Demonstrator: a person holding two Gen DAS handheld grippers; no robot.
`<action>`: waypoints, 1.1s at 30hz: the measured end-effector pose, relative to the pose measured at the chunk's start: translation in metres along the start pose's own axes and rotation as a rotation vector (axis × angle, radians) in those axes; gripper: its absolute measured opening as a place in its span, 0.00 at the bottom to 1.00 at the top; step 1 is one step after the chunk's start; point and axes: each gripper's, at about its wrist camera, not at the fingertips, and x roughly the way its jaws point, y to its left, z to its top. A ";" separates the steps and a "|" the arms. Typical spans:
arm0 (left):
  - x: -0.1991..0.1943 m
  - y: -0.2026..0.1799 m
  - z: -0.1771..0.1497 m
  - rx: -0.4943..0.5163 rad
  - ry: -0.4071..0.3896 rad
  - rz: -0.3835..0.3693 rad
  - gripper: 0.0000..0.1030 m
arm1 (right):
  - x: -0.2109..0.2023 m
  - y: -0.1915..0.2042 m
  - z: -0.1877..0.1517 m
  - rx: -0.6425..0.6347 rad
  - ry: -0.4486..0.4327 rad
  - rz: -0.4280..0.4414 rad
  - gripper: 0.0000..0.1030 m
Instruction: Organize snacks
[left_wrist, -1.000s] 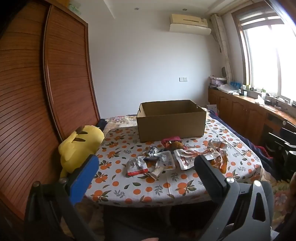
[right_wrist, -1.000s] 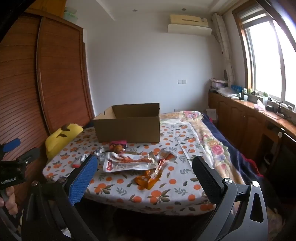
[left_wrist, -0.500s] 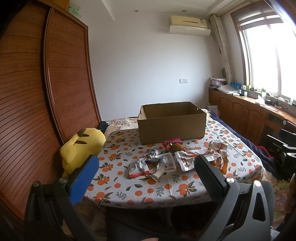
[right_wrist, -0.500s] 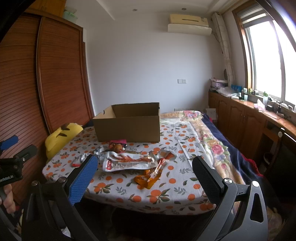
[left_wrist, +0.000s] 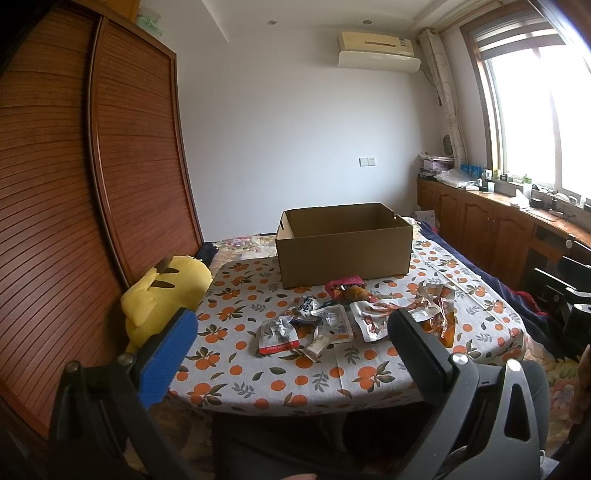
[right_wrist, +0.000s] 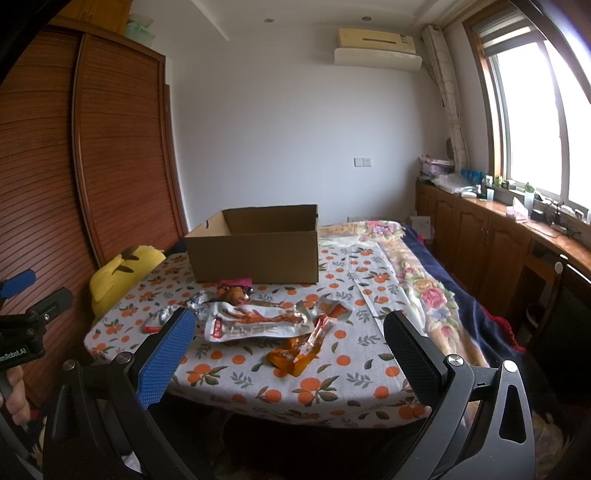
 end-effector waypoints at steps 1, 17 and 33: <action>0.000 0.001 0.000 0.000 0.000 0.000 1.00 | 0.000 0.000 0.000 0.000 0.000 -0.001 1.00; 0.000 0.003 0.001 0.002 -0.001 0.002 1.00 | 0.000 0.000 -0.001 0.001 0.000 -0.001 1.00; 0.002 0.001 -0.003 0.005 0.005 0.004 1.00 | -0.002 -0.002 -0.005 -0.002 0.010 0.006 1.00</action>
